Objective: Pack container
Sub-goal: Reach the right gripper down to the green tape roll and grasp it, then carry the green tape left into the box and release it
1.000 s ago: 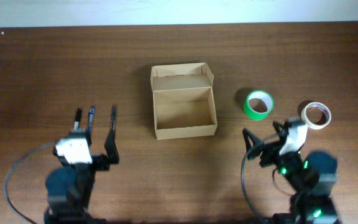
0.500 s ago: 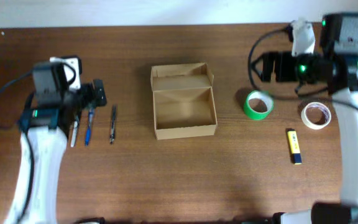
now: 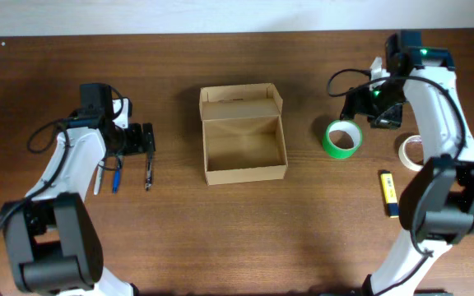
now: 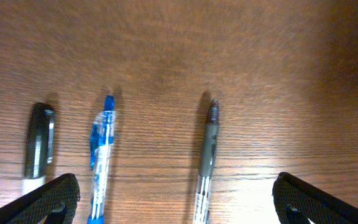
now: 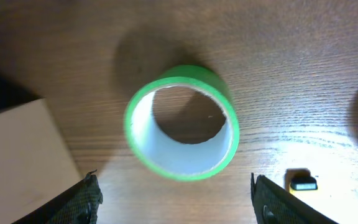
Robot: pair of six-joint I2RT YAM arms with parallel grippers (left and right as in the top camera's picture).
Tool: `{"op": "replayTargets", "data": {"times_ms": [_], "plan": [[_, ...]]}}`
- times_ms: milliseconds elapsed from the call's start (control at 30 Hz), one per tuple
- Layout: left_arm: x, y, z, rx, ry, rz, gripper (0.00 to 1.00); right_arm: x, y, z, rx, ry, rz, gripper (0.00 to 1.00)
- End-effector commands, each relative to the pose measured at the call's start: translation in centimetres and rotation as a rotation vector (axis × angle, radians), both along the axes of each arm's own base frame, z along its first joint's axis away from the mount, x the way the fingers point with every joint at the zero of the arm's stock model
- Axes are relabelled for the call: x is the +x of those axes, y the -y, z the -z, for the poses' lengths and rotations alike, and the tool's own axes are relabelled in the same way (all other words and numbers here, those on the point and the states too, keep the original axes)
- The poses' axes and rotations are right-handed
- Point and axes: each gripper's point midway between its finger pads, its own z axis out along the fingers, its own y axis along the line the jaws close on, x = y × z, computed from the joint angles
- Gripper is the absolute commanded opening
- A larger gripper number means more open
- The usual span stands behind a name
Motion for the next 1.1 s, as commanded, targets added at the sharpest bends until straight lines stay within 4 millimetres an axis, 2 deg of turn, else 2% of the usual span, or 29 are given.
{"op": "replayTargets", "data": {"times_ms": [0, 133, 233, 400, 500, 600, 733, 867, 933, 967, 1067], "plan": [[0.1, 0.1, 1.1, -0.012, -0.026, 0.016, 0.99, -0.1, 1.6, 2.0, -0.071, -0.059, 0.017, 0.76], [0.1, 0.1, 1.3, -0.012, -0.033, 0.016, 0.99, -0.5, 2.7, 4.6, -0.128, -0.114, 0.018, 0.75], [0.1, 0.1, 1.3, -0.012, -0.033, 0.016, 0.99, -0.7, 3.2, 6.3, -0.138, -0.14, 0.023, 0.79], [0.1, 0.1, 1.3, -0.013, -0.033, 0.016, 0.99, -1.1, 3.9, 8.4, -0.141, -0.162, 0.037, 0.77], [0.1, 0.1, 1.3, -0.013, -0.033, 0.016, 0.99, -1.7, 3.8, 9.9, -0.131, -0.185, 0.042, 0.59], [0.1, 0.1, 1.3, -0.012, -0.033, 0.016, 0.99, -2.0, 3.4, 10.9, -0.116, -0.195, 0.043, 0.46], [0.1, 0.1, 1.3, -0.013, -0.033, 0.017, 0.99, -1.9, 2.0, 11.3, -0.036, -0.185, 0.044, 0.05], [0.1, 0.1, 1.3, -0.012, -0.033, 0.016, 0.99, -1.4, 1.1, 10.2, 0.019, -0.163, 0.044, 0.04], [0.1, 0.1, 1.3, -0.012, -0.033, 0.016, 0.99, -0.8, 0.6, 8.2, 0.051, -0.135, 0.043, 0.04], [0.1, 0.1, 1.3, -0.012, -0.033, 0.016, 0.99, -0.4, 0.4, 6.7, 0.063, -0.113, 0.042, 0.04], [0.1, 0.1, 1.3, -0.012, -0.033, 0.016, 0.99, 1.0, -0.3, -0.1, 0.066, 0.007, 0.011, 0.04]]}}
